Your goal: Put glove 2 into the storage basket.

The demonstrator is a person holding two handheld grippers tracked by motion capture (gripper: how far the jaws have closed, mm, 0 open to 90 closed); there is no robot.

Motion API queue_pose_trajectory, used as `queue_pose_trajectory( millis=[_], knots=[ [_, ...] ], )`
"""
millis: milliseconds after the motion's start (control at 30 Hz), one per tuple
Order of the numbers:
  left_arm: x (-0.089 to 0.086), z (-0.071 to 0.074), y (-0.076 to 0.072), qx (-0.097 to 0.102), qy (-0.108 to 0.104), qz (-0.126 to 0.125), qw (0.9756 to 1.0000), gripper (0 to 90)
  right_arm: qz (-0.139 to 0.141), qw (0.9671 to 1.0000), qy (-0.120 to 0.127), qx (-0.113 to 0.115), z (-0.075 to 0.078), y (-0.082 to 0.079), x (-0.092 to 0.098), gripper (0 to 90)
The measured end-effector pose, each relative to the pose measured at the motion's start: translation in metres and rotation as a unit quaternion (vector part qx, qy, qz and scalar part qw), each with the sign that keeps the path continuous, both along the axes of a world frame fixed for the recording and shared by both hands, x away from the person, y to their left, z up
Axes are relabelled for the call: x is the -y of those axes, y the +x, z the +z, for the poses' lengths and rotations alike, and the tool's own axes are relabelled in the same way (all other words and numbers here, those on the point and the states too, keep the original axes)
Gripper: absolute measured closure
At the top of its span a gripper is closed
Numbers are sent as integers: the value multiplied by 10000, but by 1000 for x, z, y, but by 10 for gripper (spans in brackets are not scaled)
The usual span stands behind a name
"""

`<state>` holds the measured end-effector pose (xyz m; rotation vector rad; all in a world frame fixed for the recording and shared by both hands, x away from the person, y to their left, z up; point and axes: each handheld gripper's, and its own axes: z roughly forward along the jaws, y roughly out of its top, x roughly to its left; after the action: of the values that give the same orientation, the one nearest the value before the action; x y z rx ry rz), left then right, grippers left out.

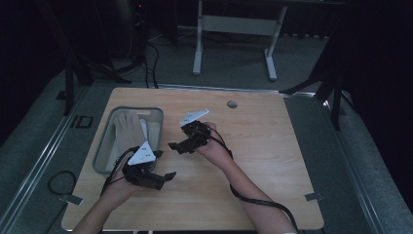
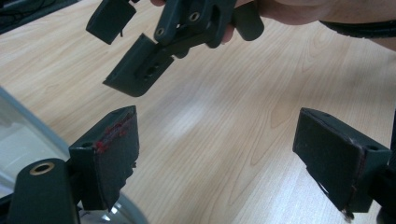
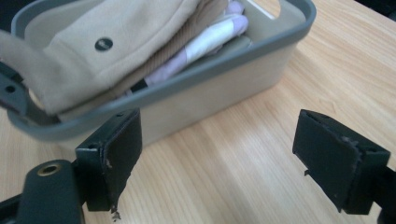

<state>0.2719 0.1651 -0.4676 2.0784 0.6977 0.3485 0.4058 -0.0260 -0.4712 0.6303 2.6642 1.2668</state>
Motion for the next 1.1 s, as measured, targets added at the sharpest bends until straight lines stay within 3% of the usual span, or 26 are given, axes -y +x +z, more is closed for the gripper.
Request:
queue_pose_trajectory(
  millis=[367,700,1100],
  knots=[
    [21,-20,-2,-107,-54,-331,9994,148,-23,9999,-109,-28,-26,-18,31,156],
    [39,-37,-5,-250,27,-649,9976,148,-46,9996,-128,-244,-52,-28,56,156],
    [59,-61,-6,-340,102,-945,9949,148,-55,9996,-84,-254,-64,-38,76,156]
  ],
)
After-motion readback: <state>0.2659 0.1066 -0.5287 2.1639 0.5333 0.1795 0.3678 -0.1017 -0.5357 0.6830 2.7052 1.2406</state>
